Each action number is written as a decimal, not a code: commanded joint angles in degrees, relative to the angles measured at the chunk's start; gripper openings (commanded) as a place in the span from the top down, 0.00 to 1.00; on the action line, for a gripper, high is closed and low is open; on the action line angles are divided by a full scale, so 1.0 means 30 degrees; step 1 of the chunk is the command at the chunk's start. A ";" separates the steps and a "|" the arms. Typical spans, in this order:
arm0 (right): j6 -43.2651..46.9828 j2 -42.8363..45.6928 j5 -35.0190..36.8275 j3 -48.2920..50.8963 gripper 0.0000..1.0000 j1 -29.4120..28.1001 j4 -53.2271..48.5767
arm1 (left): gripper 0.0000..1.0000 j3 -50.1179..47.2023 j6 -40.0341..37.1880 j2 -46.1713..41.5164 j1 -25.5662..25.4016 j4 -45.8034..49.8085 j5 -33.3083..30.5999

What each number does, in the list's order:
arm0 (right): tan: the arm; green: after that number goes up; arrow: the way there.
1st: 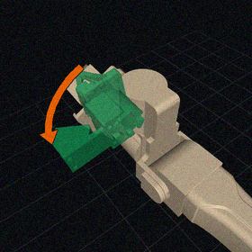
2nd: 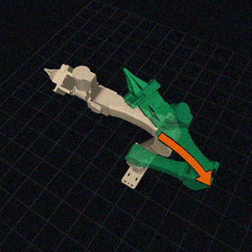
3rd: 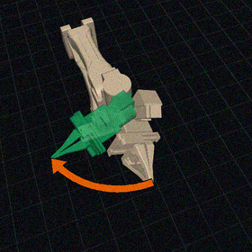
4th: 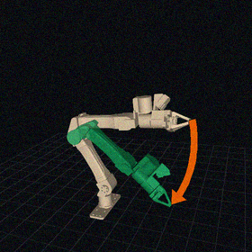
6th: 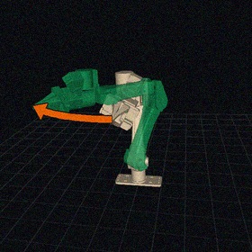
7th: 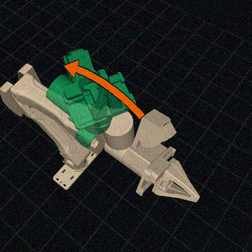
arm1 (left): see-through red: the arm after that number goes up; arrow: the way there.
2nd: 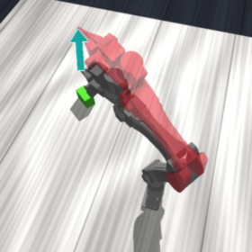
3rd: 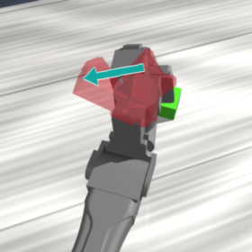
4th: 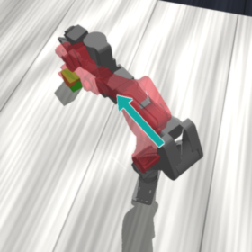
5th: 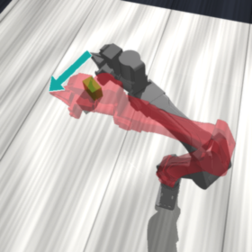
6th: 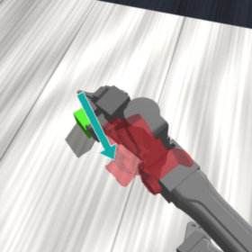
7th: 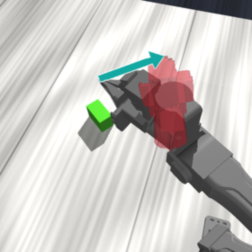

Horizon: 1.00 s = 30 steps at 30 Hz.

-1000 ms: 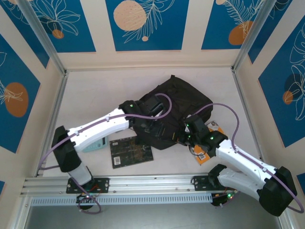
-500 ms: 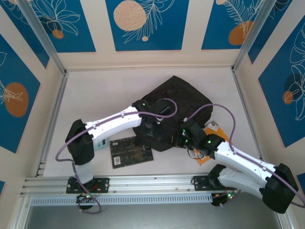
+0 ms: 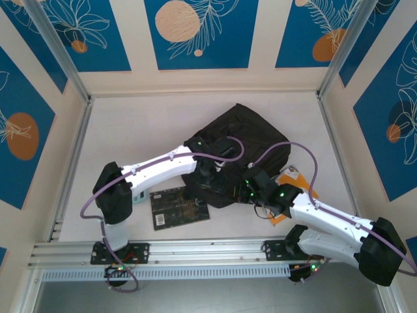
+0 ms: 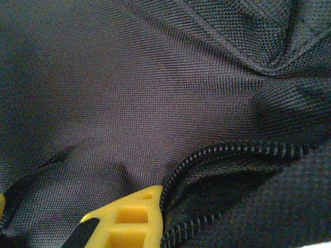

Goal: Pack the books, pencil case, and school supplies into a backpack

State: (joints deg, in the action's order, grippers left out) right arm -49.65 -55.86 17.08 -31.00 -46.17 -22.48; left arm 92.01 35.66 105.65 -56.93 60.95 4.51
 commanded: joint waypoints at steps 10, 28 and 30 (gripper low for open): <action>-0.0221 0.0339 0.1103 0.0059 1.00 -0.0078 0.0345 | 0.59 0.1048 -0.0167 -0.0428 -0.0273 0.0329 -0.0509; -0.0340 0.0867 0.1135 0.0103 1.00 0.0360 0.0198 | 0.61 0.0931 -0.1314 0.1687 -0.1197 0.0392 0.0111; -0.0368 0.0894 0.1132 0.0113 1.00 0.0449 0.0250 | 0.71 0.0815 -0.1551 0.1701 -0.1229 0.0371 0.0151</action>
State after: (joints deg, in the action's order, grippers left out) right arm -50.54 -54.81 17.87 -31.00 -45.36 -23.29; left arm 93.73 33.45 109.62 -59.37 60.99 3.81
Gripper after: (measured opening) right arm 0.078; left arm 0.323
